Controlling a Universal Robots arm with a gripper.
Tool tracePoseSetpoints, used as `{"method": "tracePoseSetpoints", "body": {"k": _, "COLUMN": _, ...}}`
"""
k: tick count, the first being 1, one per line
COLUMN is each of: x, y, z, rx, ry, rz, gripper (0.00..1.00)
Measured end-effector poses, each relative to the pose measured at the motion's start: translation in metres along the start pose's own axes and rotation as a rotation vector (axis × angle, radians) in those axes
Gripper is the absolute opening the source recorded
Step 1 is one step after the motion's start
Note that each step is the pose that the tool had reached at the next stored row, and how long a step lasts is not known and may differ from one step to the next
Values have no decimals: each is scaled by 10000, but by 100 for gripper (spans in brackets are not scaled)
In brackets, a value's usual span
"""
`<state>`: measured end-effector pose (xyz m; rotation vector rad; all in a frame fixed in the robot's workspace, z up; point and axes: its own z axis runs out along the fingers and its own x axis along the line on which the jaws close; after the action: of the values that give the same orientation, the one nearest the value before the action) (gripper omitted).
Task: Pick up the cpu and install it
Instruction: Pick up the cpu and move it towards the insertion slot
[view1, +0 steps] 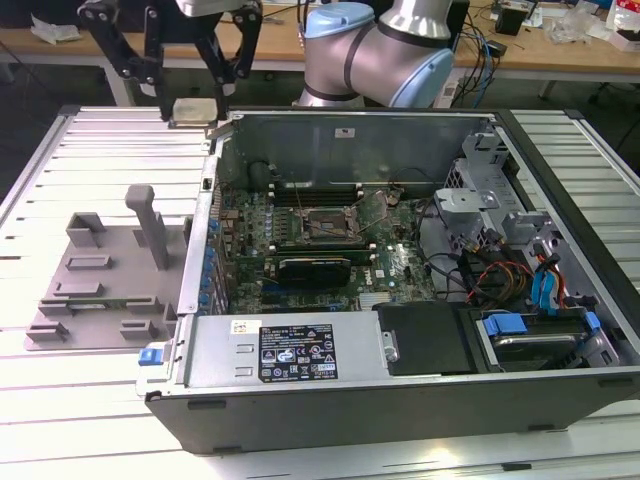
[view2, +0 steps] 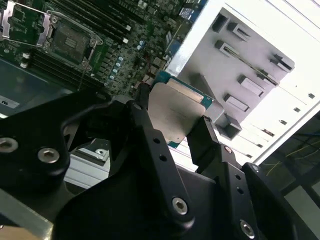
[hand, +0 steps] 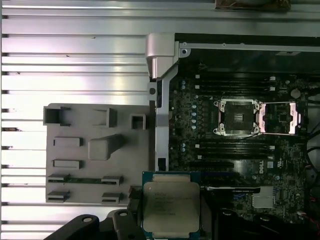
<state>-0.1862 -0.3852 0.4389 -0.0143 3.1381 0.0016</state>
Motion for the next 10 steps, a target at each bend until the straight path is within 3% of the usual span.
{"method": "tracePoseSetpoints", "body": {"k": 2, "x": -75, "y": 0, "z": 0, "rx": 1, "ry": 1, "rz": 2, "gripper": 55}}
{"method": "tracePoseSetpoints", "body": {"k": 10, "x": -252, "y": -2, "z": 1, "rx": 4, "ry": 1, "rz": 2, "gripper": 55}}
